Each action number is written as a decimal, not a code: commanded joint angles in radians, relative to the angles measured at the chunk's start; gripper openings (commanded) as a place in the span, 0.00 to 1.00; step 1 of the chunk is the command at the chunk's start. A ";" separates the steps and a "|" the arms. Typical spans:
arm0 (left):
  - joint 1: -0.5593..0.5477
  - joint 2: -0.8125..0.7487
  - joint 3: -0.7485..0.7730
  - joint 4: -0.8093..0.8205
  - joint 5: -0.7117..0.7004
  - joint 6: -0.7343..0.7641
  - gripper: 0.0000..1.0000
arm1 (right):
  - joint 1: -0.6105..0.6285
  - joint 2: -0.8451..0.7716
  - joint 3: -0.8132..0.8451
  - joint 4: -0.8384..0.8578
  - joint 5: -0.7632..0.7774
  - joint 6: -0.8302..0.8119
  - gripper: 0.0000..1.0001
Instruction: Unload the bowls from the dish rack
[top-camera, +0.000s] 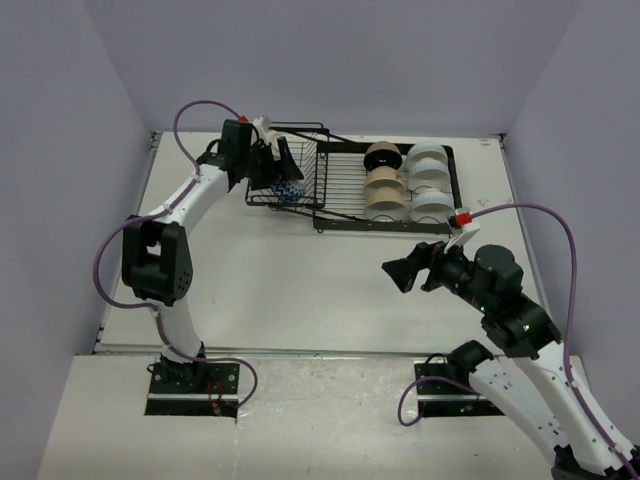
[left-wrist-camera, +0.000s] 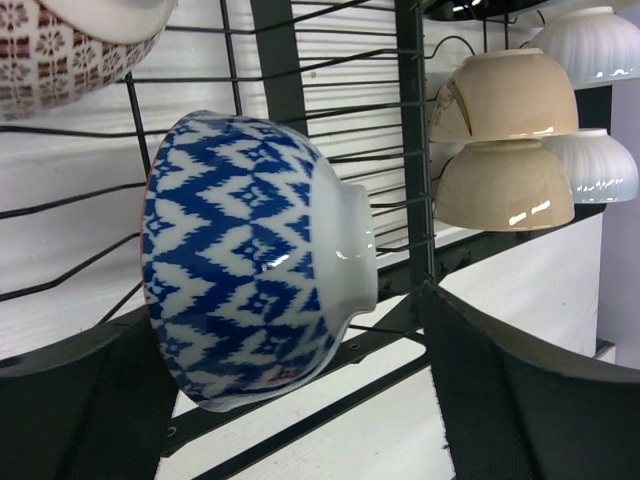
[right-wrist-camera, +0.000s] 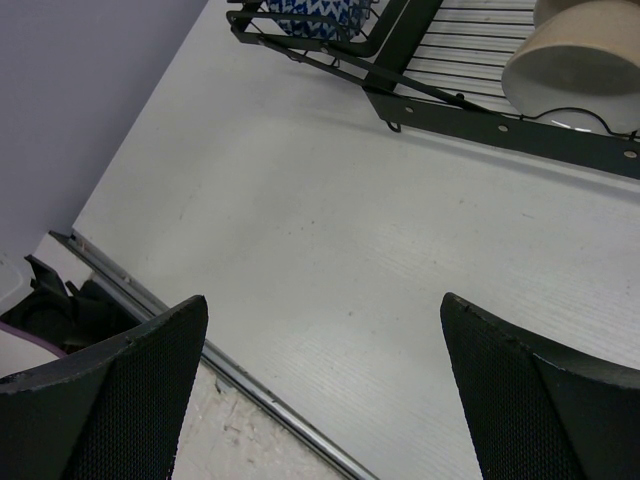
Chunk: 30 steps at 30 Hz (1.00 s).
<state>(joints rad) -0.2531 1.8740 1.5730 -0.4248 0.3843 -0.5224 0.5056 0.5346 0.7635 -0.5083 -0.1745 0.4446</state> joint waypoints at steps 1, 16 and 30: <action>-0.003 -0.021 -0.048 0.075 0.041 -0.034 0.85 | 0.002 -0.005 -0.004 0.011 0.010 -0.018 0.99; -0.003 -0.047 -0.111 0.181 0.090 -0.090 0.50 | 0.002 -0.004 -0.007 0.010 0.001 -0.029 0.99; -0.003 -0.013 -0.117 0.204 0.099 -0.088 0.28 | 0.001 -0.005 -0.009 0.007 -0.011 -0.032 0.99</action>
<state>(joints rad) -0.2584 1.8660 1.4612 -0.2466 0.4767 -0.6113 0.5056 0.5346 0.7605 -0.5087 -0.1753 0.4320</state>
